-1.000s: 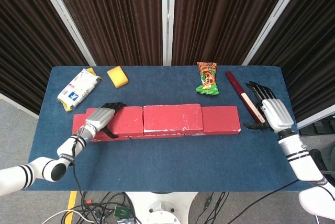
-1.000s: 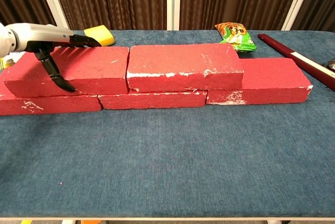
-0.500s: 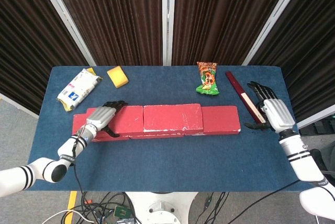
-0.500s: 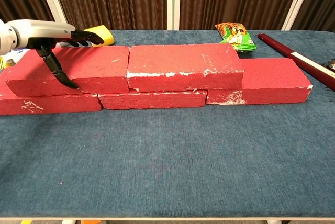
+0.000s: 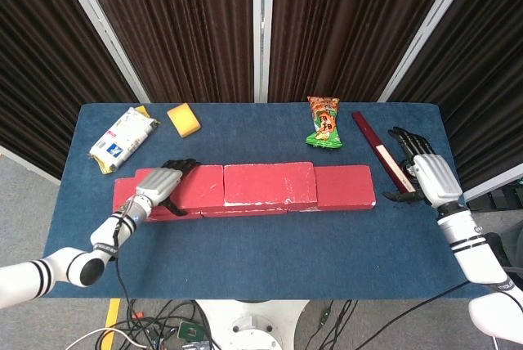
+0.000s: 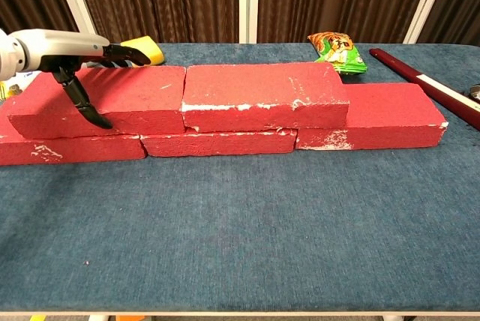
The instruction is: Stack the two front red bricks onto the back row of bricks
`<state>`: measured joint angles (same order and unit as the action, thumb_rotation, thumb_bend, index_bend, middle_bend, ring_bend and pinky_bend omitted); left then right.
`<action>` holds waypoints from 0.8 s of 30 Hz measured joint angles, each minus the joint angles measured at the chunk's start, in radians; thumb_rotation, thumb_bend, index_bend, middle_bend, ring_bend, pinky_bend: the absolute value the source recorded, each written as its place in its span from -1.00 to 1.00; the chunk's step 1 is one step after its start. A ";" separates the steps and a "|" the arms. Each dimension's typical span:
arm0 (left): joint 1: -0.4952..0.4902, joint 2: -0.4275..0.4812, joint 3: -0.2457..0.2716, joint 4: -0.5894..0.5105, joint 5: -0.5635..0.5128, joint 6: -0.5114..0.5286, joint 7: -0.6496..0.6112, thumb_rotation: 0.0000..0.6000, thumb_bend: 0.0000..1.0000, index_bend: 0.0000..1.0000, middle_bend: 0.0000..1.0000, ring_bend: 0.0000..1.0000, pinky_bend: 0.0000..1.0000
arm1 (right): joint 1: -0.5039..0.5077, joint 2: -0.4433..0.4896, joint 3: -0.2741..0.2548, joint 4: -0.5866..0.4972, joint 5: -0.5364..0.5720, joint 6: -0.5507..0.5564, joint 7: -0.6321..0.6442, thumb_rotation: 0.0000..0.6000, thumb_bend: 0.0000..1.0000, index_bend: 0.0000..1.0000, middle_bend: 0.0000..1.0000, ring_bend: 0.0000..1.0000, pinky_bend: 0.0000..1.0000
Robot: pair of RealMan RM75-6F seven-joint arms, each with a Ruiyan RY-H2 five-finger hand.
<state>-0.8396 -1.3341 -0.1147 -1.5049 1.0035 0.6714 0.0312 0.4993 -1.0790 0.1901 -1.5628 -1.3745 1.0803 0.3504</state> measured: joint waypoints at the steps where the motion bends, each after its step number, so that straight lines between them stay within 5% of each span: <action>1: 0.001 -0.001 -0.001 0.000 0.002 0.002 -0.001 1.00 -1.00 -1.00 -1.00 -1.00 -1.00 | 0.000 0.000 0.000 0.000 0.000 0.000 0.001 1.00 -1.00 -1.00 -1.00 -1.00 -1.00; 12: 0.004 0.008 -0.008 -0.019 0.016 0.019 -0.001 1.00 -1.00 -1.00 -1.00 -1.00 -1.00 | -0.003 0.008 0.004 -0.003 0.002 0.003 0.005 1.00 -1.00 -1.00 -1.00 -1.00 -1.00; 24: 0.017 0.092 -0.030 -0.160 0.044 0.071 0.003 1.00 -1.00 -1.00 -1.00 -1.00 -1.00 | -0.017 0.025 0.004 -0.013 -0.004 0.021 0.024 1.00 -1.00 -1.00 -1.00 -1.00 -1.00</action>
<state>-0.8225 -1.2418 -0.1443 -1.6652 1.0473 0.7426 0.0341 0.4821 -1.0540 0.1943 -1.5755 -1.3783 1.1014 0.3747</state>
